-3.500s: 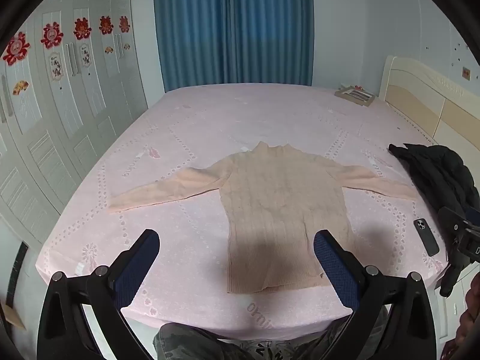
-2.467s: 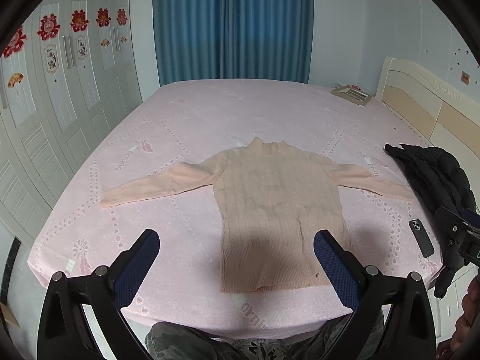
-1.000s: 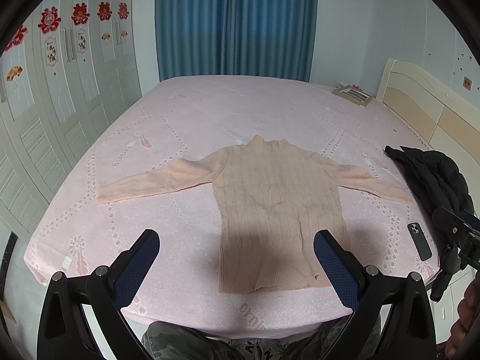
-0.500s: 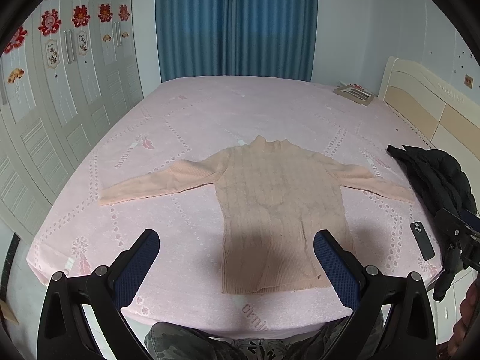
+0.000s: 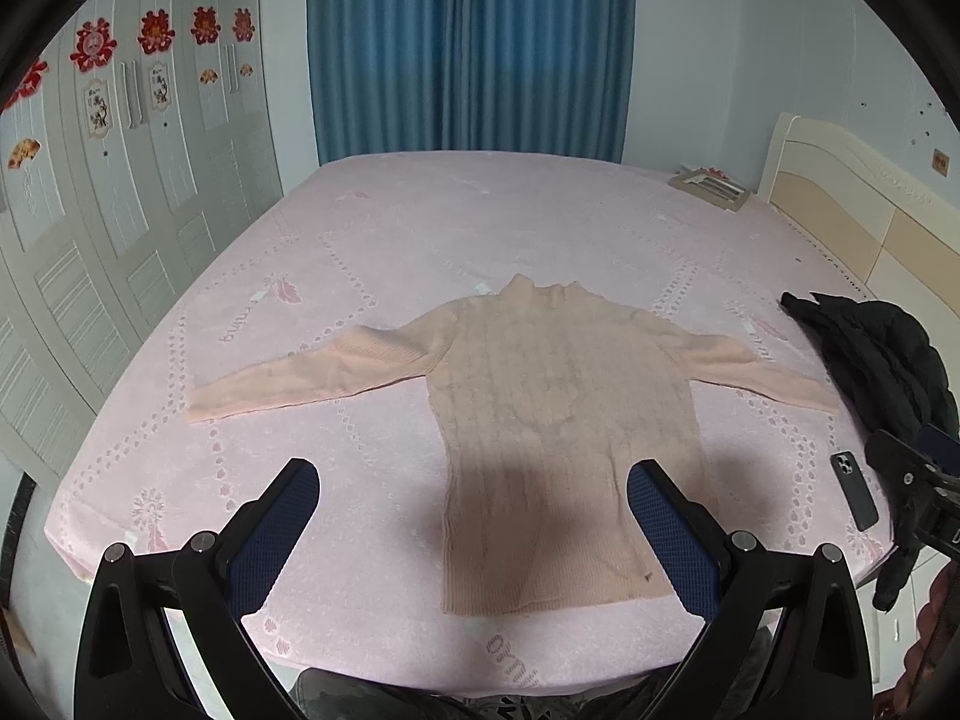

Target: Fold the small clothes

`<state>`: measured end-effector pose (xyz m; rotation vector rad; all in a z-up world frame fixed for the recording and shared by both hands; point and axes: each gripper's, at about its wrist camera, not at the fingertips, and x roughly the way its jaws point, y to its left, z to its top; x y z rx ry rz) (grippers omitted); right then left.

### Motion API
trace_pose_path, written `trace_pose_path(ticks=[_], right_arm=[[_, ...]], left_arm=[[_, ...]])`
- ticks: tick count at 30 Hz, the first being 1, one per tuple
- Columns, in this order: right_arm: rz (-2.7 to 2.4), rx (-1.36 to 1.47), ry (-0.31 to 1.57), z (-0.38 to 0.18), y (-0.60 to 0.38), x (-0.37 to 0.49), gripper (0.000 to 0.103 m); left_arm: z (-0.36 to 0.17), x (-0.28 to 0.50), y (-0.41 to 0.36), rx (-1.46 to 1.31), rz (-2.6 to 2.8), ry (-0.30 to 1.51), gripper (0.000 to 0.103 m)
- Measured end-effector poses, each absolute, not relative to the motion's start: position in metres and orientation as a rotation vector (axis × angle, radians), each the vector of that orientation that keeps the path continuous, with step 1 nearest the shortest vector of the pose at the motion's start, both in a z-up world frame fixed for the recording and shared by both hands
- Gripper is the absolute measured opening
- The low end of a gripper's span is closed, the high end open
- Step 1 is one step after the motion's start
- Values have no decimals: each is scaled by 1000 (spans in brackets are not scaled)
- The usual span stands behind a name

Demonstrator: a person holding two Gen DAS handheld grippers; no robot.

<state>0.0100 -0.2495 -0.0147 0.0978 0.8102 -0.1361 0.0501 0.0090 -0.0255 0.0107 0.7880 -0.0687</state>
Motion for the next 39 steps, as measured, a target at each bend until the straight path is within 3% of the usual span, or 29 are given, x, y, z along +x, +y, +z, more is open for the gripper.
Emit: trace_pose_path(ticks=[9, 13, 23, 28, 39], right_arm=[[-106, 90, 796, -42, -242, 51, 103], [-76, 93, 805, -64, -235, 76, 103], [-135, 20, 849, -137, -233, 126, 102], [-138, 82, 948, -175, -239, 148, 87], [-182, 105, 964, -210, -242, 154, 84]], left_arm=[[-80, 91, 34, -17, -40, 898, 101], [-107, 115, 54, -54, -27, 955, 85], [-194, 189, 139, -249, 84, 1061, 85], [-225, 224, 202, -367, 182, 1024, 85], [-271, 255, 334, -775, 362, 859, 82]])
